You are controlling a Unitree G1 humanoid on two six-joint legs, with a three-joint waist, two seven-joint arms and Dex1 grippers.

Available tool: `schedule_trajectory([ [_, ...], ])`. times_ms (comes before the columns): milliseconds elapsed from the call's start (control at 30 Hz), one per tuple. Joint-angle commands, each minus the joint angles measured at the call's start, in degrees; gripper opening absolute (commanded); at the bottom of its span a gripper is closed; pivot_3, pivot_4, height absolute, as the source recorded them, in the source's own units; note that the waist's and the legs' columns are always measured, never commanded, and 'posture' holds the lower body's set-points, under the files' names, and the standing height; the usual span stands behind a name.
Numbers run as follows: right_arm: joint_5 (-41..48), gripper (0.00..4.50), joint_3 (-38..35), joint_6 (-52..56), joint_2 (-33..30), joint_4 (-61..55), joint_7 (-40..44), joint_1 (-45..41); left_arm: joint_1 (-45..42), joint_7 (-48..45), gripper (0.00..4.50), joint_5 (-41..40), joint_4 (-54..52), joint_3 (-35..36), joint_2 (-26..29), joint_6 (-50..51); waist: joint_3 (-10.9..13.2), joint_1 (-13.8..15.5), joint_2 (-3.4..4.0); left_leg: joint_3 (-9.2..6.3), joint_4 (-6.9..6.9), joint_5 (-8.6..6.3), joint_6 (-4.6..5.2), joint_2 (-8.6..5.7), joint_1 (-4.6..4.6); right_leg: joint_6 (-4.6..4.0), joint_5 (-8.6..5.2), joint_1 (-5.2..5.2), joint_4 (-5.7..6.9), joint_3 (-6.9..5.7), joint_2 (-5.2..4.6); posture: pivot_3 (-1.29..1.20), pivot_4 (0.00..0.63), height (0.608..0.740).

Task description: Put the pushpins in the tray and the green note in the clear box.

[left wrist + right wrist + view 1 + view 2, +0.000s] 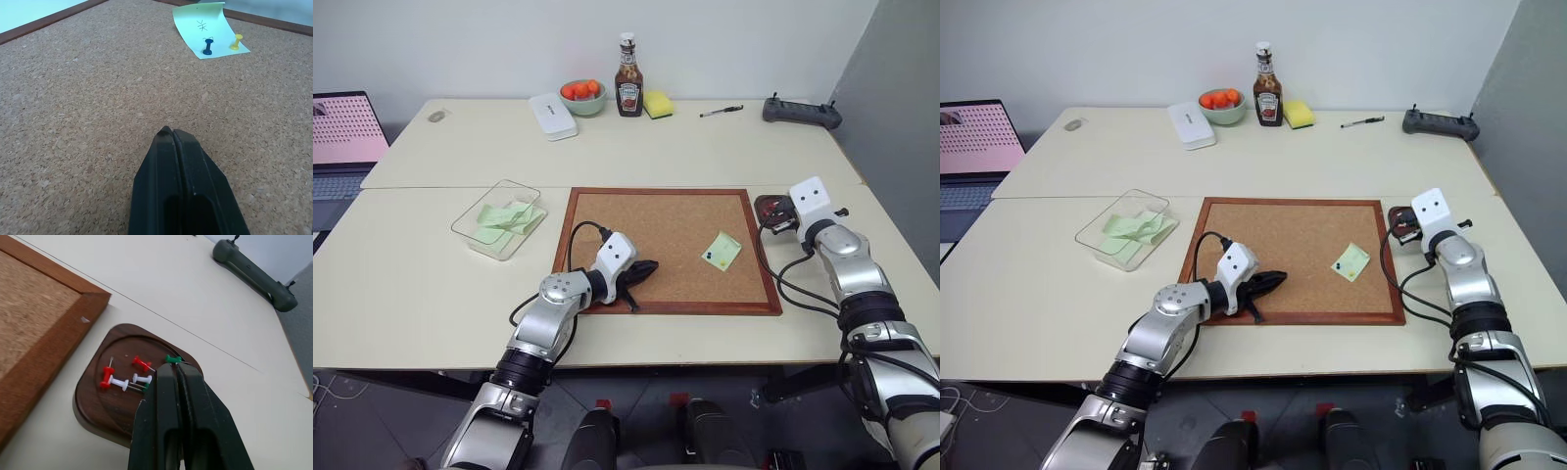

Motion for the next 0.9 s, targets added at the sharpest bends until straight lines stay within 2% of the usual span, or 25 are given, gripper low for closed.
schedule_trajectory([
  [33, -0.88, 0.36, -0.07, -2.71, -0.11, 2.02, -1.44, -2.07, 1.13, -0.03, 0.0, 0.84, -0.11, -1.52, -0.33, 0.82, 0.0, 0.0, 0.0, 0.0, 0.0, 0.0, 0.0, 0.0, 0.0, 0.0, 0.0, 0.0, 0.0, 0.0, 0.0, 0.0, 0.15, 0.74],
  [400, 0.38, 2.5, -1.54, -3.45, 0.72, 2.36, -2.66, -2.0, 0.95, -0.26, 0.0, 0.88, -0.26, -1.53, -0.26, 1.47, 0.0, -0.03, 0.0, 0.01, 0.0, 0.0, 0.0, 0.0, 0.0, 0.0, 0.0, 0.0, 0.01, 0.01, 0.0, 0.0, 0.15, 0.74],
  [633, 4.66, 3.86, -5.98, -1.74, -0.4, -8.73, -1.74, 1.82, 1.03, -0.57, 0.0, 0.98, -0.36, -1.64, 0.03, 1.42, 0.0, 0.0, 0.01, 0.0, 0.0, 0.0, 0.0, 0.0, 0.0, 0.0, 0.0, 0.0, 0.01, 0.01, 0.0, 0.0, 0.15, 0.74],
  [900, 17.91, 3.86, -8.35, 9.57, -0.67, -36.76, 13.47, 16.0, 0.99, -0.86, 0.0, 1.07, 0.06, -1.81, 0.3, 0.98, -0.03, 0.06, 0.05, -0.04, 0.01, -0.01, 0.01, 0.01, 0.02, 0.0, -0.01, 0.05, -0.02, -0.02, 0.0, 0.0, 0.15, 0.74],
])
